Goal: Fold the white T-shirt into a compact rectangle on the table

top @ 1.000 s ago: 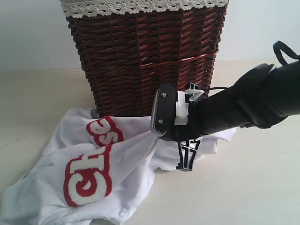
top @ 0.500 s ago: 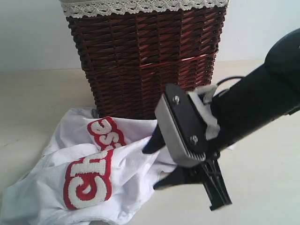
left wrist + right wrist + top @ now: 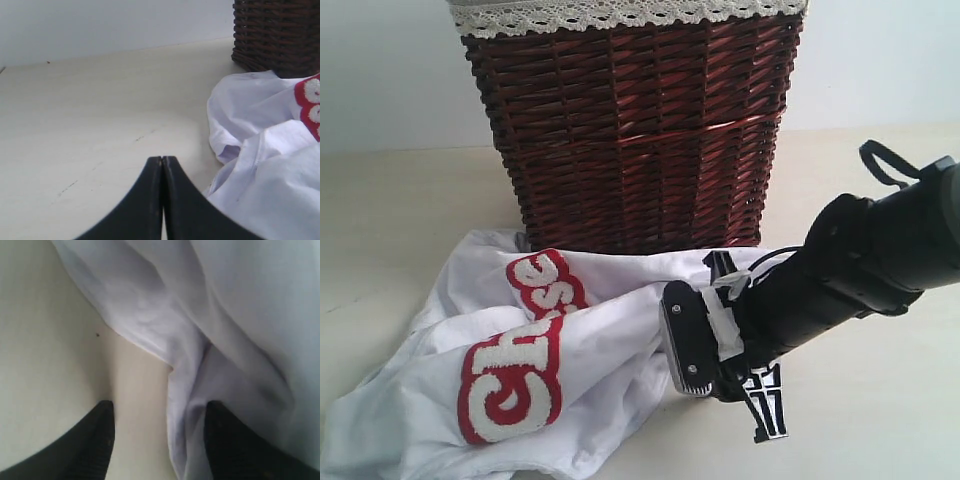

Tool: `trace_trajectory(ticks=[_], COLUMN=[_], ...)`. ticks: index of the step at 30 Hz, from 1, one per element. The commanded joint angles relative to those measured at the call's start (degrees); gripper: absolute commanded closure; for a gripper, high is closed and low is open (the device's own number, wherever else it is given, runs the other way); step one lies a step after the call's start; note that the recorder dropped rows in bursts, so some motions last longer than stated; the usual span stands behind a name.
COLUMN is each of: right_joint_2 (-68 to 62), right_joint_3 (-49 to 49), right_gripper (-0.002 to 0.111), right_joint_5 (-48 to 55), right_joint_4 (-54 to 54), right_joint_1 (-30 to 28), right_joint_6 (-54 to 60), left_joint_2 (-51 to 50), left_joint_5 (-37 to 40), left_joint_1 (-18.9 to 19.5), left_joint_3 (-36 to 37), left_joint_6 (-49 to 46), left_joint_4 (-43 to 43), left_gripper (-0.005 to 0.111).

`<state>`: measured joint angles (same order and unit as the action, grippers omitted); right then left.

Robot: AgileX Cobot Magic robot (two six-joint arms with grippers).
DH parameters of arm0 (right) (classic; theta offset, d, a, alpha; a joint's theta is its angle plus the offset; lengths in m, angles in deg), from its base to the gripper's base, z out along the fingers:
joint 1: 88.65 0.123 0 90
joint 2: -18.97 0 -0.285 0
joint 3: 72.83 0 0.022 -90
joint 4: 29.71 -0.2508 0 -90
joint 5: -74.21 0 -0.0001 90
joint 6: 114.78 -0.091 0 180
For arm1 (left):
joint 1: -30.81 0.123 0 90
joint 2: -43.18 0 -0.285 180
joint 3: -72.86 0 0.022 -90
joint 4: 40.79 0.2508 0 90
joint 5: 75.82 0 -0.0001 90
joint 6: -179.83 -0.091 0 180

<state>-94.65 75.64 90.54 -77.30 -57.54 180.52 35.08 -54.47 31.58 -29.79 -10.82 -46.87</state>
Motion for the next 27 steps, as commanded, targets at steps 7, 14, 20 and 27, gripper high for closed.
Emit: trace_trajectory(ticks=[7,14,20,27], right_joint_2=[-2.63,-2.02,8.58,20.69], right_joint_3=[0.04,0.04,0.04,0.04], right_gripper=[0.107,0.108,0.108,0.108], right_joint_5=[-3.61,-2.97,12.04,33.45], right_joint_4=[-0.38,-0.38,1.03,22.10], right_joint_1=[-0.15,-0.15,-0.15,-0.28], right_joint_6=[0.52,0.05,0.05,-7.94], left_joint_2=[0.31,0.31,0.31,0.31], left_joint_5=[-0.59,-0.59,-0.59,-0.59], left_joint_1=[-0.18,-0.18,-0.18,-0.18], left_joint_3=[-0.13,-0.13,-0.13,-0.13], left_joint_6=[-0.09,-0.09,-0.09,-0.09], left_joint_4=[-0.35,-0.35,-0.35,-0.35], left_gripper=[0.107,0.107,0.107,0.107])
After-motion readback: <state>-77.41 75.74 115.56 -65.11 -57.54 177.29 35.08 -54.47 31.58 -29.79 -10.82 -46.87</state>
